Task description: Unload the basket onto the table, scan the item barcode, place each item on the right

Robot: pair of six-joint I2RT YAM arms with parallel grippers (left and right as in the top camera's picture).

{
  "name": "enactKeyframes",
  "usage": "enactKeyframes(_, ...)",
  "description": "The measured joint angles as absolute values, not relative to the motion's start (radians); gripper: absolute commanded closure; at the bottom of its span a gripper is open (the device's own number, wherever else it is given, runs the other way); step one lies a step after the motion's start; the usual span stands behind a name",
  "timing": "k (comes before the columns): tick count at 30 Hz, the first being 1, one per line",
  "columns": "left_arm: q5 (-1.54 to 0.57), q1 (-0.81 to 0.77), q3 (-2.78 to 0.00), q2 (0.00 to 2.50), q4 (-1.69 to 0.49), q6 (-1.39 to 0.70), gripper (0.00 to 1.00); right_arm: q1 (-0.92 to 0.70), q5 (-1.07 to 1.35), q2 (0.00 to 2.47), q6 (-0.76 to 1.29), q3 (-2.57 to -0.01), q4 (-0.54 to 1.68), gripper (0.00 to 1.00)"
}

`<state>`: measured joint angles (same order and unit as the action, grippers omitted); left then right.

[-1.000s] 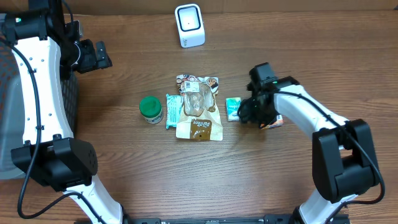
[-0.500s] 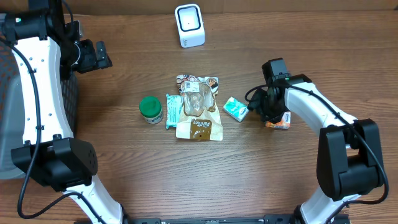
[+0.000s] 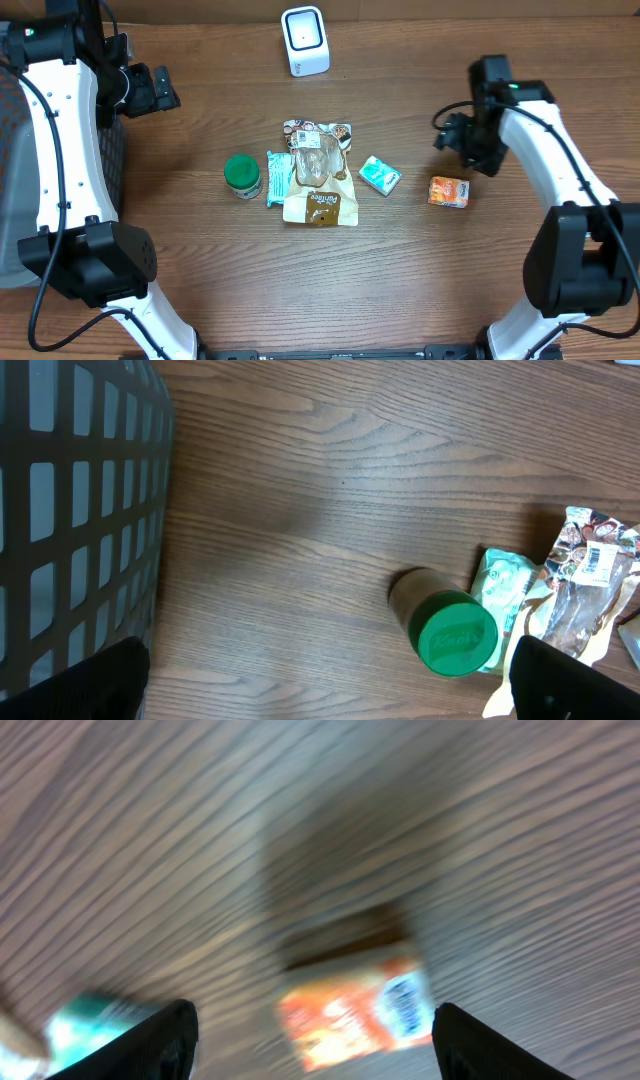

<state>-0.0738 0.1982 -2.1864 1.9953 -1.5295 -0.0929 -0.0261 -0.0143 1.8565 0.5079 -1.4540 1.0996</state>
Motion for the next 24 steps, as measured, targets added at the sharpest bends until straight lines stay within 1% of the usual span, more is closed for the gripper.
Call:
enactKeyframes(5,-0.074,0.198,-2.186,1.995,-1.53,-0.093,0.0,0.044,-0.036,1.86,0.509,-1.353,1.023,0.26)
enactKeyframes(7,-0.074,0.198,-2.186,1.995,-1.53,-0.093,0.01,0.06,-0.041,1.866,0.513,-1.305,0.993,0.29)
enactKeyframes(9,-0.074,0.198,-2.186,1.995,-1.53,-0.093,0.01,0.064,-0.036,1.871,0.509,-1.29,0.984,0.3)
enactKeyframes(18,-0.074,0.198,-2.186,1.995,-1.53,-0.093,0.0,0.057,0.043,1.872,0.452,-1.272,0.99,0.44)
enactKeyframes(23,-0.074,0.198,-2.186,1.995,-1.53,-0.093,0.01,0.057,0.07,1.872,0.444,-1.236,1.007,0.46)
enactKeyframes(24,-0.074,0.198,-2.186,1.995,-1.53,-0.093,0.01,0.057,0.08,1.872,0.444,-1.226,1.009,0.48)
